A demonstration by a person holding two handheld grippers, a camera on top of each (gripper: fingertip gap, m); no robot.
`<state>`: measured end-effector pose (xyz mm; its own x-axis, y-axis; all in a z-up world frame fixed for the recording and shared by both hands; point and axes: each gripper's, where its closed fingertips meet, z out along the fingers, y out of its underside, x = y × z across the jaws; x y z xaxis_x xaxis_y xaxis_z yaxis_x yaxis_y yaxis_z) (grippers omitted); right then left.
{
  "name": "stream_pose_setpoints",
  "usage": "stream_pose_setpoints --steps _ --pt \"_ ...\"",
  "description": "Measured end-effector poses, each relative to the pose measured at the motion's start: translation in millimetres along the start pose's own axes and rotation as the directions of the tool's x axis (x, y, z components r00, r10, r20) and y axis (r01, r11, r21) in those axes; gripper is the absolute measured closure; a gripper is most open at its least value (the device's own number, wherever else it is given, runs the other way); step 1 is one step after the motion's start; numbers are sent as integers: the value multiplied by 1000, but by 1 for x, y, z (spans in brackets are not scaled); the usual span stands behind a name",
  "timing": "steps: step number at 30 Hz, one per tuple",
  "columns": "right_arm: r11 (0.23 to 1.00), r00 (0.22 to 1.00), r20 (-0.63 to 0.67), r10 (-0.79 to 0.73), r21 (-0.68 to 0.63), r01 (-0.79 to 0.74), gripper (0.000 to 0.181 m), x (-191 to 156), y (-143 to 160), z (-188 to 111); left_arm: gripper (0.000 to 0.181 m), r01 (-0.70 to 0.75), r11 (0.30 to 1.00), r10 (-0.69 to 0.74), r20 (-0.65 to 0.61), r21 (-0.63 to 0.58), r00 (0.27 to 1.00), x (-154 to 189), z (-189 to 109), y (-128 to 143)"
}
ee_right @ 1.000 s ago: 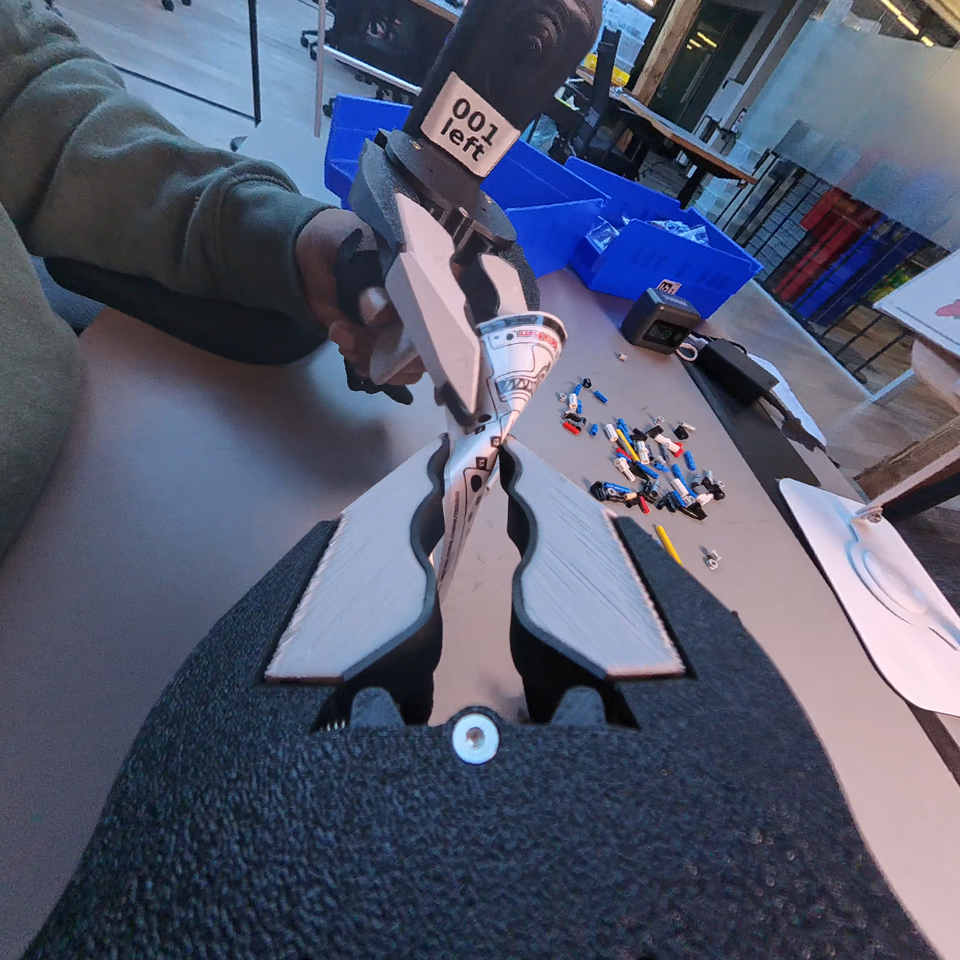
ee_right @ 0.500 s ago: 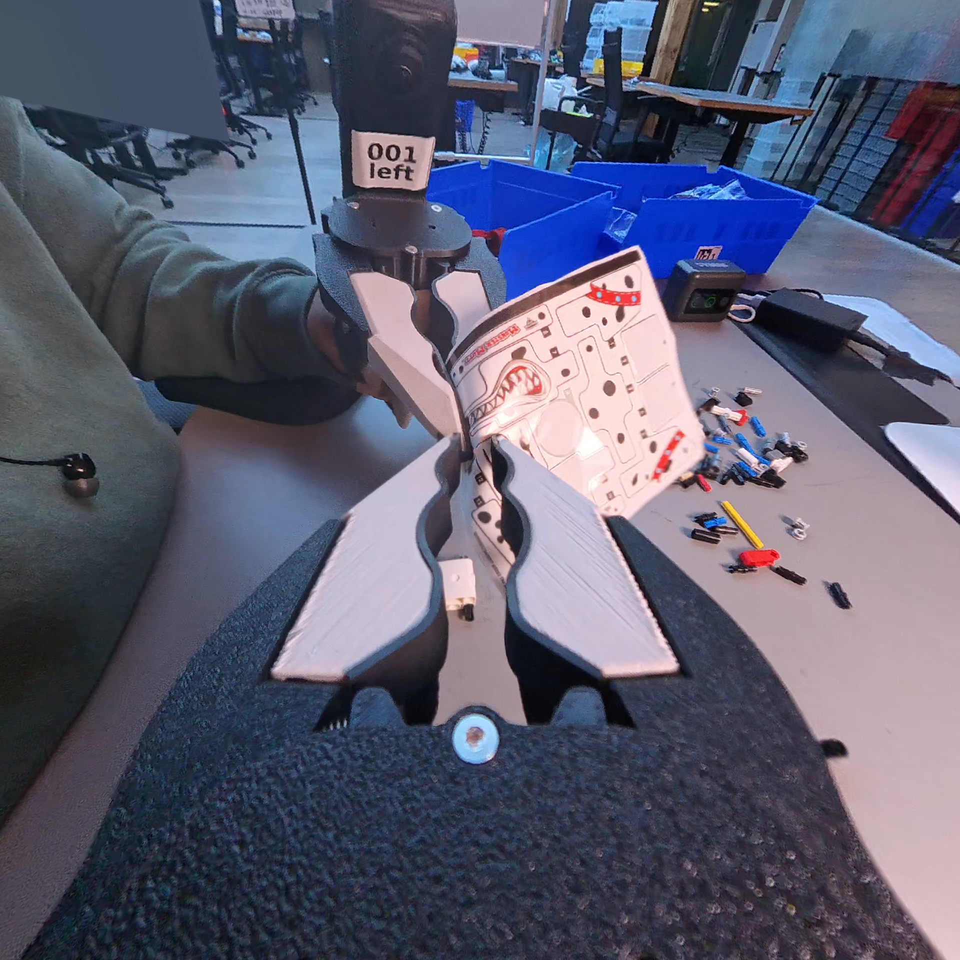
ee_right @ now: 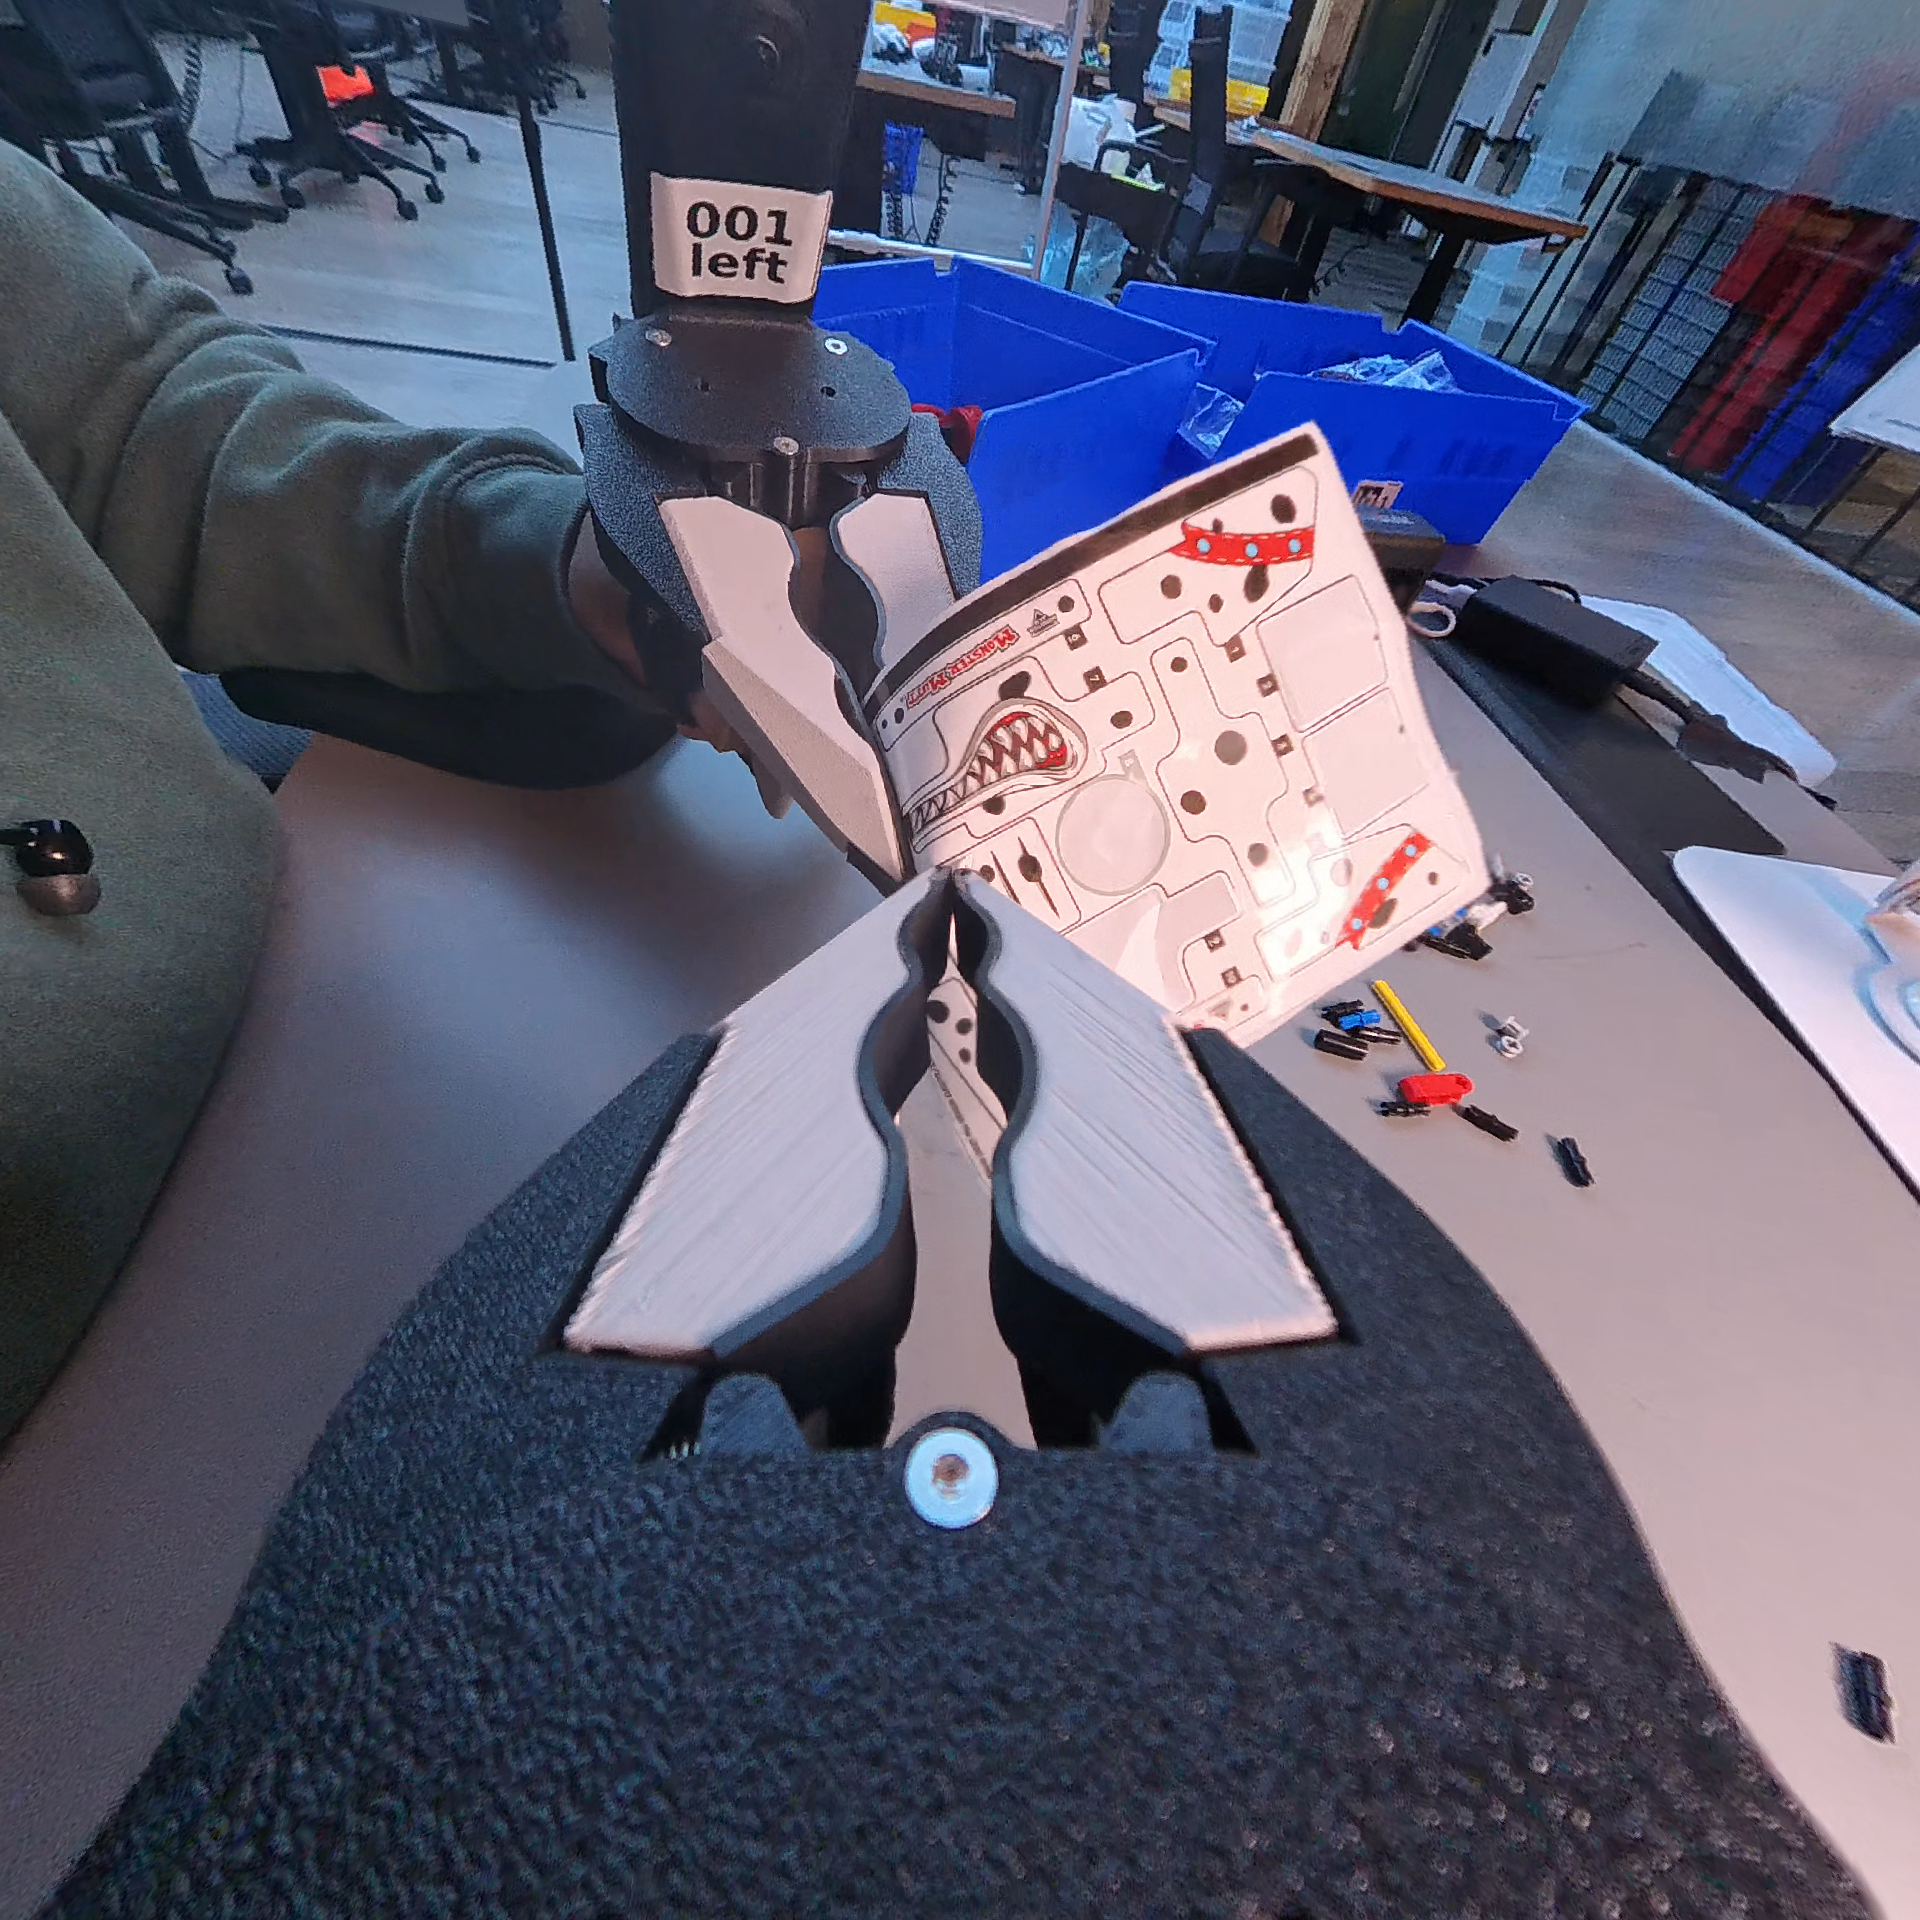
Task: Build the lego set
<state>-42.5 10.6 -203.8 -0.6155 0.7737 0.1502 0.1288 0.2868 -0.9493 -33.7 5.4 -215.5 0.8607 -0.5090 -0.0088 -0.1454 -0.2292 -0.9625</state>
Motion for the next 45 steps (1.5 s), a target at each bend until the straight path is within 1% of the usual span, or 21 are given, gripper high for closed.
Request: stream_pose_setpoints --steps 8,14,17,20,23,27,29,32,33,34,35,36,38,39,41,42,43,45 --pt "999 999 -43 17 40 -15 181 14 -9 -13 181 43 999 -43 -10 6 999 -3 -1 1" --pt "995 996 -82 29 96 -21 181 24 -23 -31 181 173 984 -171 -40 49 984 -10 -2 -4" --pt "991 992 -120 37 135 -20 181 32 -31 -43 181 238 969 -235 -42 65 971 -23 -2 -10" --pt "980 986 -156 62 195 -31 181 41 -41 -56 181 318 947 -317 -18 39 948 -52 3 -12" --pt "980 976 -208 59 197 -17 181 50 -40 -63 181 445 895 -444 -48 32 895 -90 15 -19" --pt "983 971 -228 77 178 -36 181 56 -27 -63 181 560 828 -560 -97 -29 823 -149 46 -25" --pt "986 968 -238 82 163 -43 181 60 -19 -62 181 598 801 -598 -115 -38 793 -179 64 -29" --pt "986 966 -243 85 159 -47 181 62 -15 -64 181 594 804 -593 -128 -30 795 -215 87 -39" --pt "986 966 -246 84 159 -46 181 63 -15 -65 181 603 796 -603 -120 -38 789 -225 94 -39" --pt "986 965 -247 85 161 -45 181 63 -15 -66 181 634 772 -635 -103 -50 765 -237 100 -36" --pt "986 965 -247 86 162 -46 181 63 -15 -66 181 677 733 -680 -78 -66 729 -248 106 -29" --pt "986 965 -247 87 163 -47 181 64 -15 -67 180 717 693 -720 -36 -80 693 -260 110 -20" --pt "986 965 -249 87 162 -47 181 64 -14 -67 176 758 648 -751 100 -71 652 -287 111 2" --pt "986 964 -251 86 161 -46 181 64 -14 -68 170 781 622 -768 144 -63 624 -296 110 9" --pt "987 962 -262 77 155 -37 181 65 -14 -67 145 820 571 -798 208 -39 566 -307 106 20" --pt "988 959 -274 68 149 -27 181 66 -14 -67 132 825 564 -798 238 -28 554 -310 102 24" --pt "990 955 -293 52 140 -11 181 67 -13 -67 123 817 576 -784 271 -18 559 -311 97 25" --pt "994 939 -343 0 104 38 181 70 -11 -67 120 761 648 -718 335 2 610 -309 82 21"
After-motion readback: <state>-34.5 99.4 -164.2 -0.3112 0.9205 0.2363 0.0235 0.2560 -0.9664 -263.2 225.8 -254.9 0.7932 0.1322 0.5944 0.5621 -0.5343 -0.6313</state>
